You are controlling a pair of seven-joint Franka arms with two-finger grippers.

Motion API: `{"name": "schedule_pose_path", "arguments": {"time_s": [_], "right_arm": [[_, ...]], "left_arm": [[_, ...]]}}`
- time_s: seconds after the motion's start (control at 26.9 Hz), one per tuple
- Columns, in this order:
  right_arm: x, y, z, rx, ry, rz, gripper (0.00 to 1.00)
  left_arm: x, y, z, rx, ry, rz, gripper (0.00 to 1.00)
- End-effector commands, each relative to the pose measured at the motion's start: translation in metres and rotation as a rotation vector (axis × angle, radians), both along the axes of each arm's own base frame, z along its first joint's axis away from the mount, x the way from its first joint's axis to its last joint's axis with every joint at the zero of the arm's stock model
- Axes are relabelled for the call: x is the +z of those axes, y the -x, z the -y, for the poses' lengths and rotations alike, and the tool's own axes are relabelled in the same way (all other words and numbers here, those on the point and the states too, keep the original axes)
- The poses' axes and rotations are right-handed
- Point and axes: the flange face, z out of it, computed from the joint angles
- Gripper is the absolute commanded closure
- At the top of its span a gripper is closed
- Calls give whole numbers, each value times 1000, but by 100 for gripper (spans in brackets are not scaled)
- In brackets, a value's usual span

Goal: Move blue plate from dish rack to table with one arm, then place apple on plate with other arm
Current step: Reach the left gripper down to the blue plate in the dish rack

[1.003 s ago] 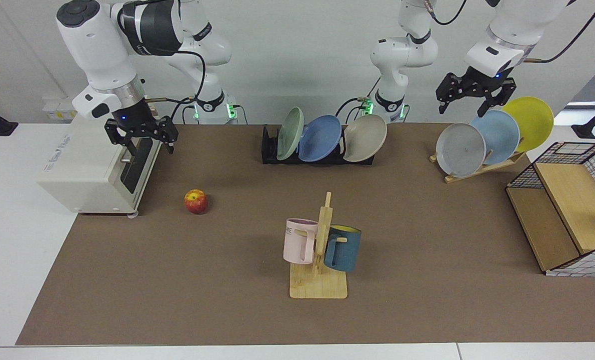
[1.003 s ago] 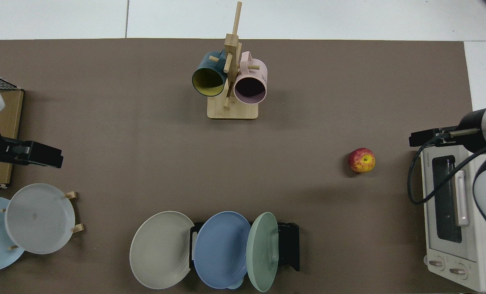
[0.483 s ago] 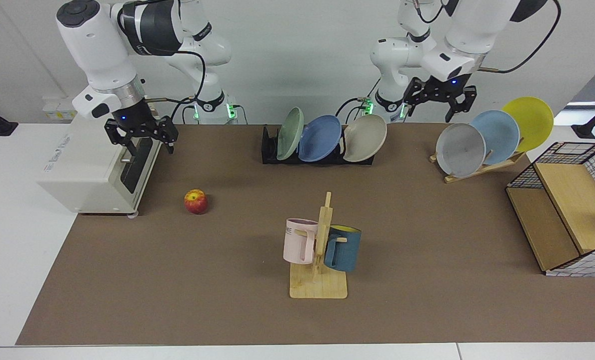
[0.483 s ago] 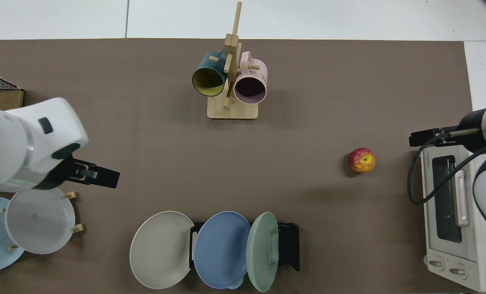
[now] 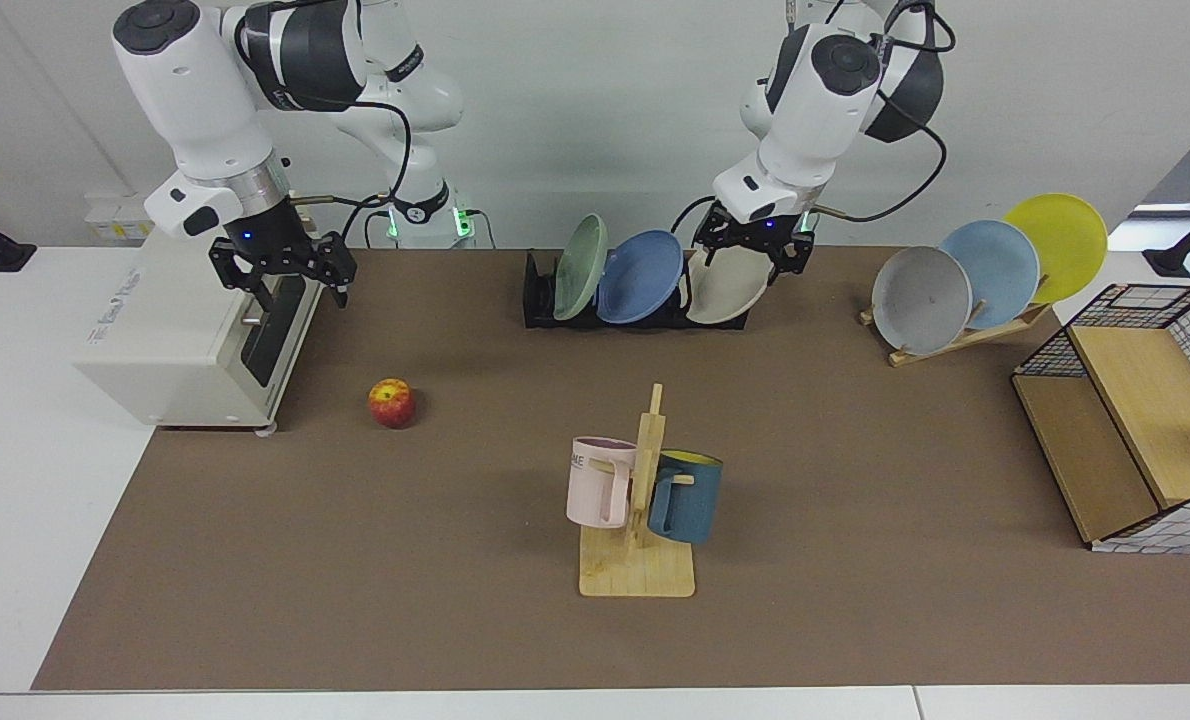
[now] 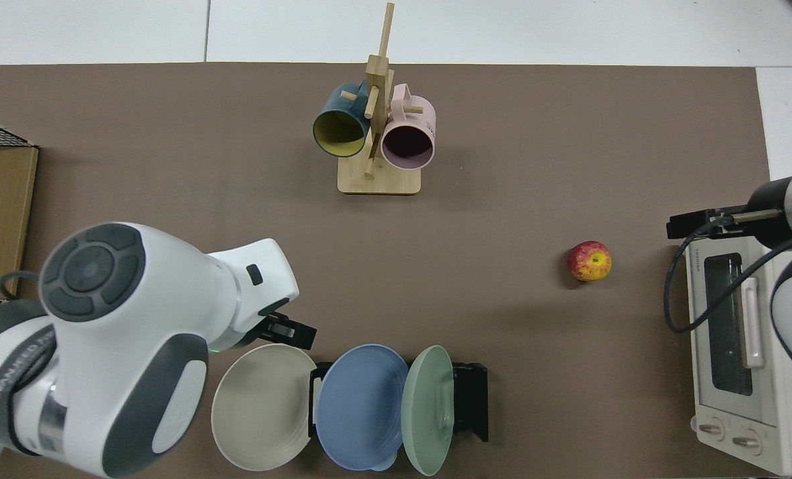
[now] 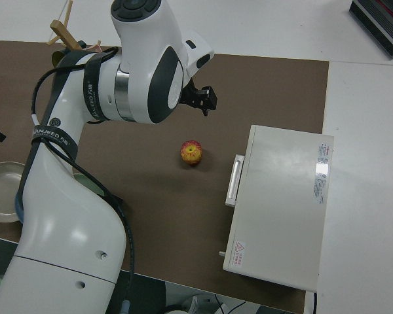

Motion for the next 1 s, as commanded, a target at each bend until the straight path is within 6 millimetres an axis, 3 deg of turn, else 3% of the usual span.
{"name": "schedule_pose_path", "arguments": {"time_s": [0.0, 0.33, 0.56, 0.59, 0.63, 0.71, 0.74, 0.93, 0.97], "right_arm": [[-1, 0, -1, -18, -13, 13, 0], [-1, 0, -1, -18, -11, 13, 0], [-1, 0, -1, -18, -11, 13, 0], [-1, 0, -1, -16, -11, 13, 0], [-1, 0, -1, -18, -13, 13, 0], [-1, 0, -1, -18, -11, 13, 0], [-1, 0, -1, -18, -11, 13, 0], [-1, 0, -1, -18, -13, 13, 0], [-1, 0, -1, -18, -11, 13, 0]], "left_arm": [[-33, 35, 10, -7, 11, 5, 0], [-100, 83, 49, 104, 10, -64, 0], [-105, 90, 54, 171, 8, -77, 2], [-106, 93, 57, 176, 0, -83, 6], [-107, 97, 61, 191, -9, -88, 18], [-105, 103, 68, 233, -24, -89, 57], [-105, 104, 69, 245, -27, -88, 68], [-103, 106, 70, 254, -40, -104, 100], [-102, 106, 70, 252, -43, -111, 100]]}}
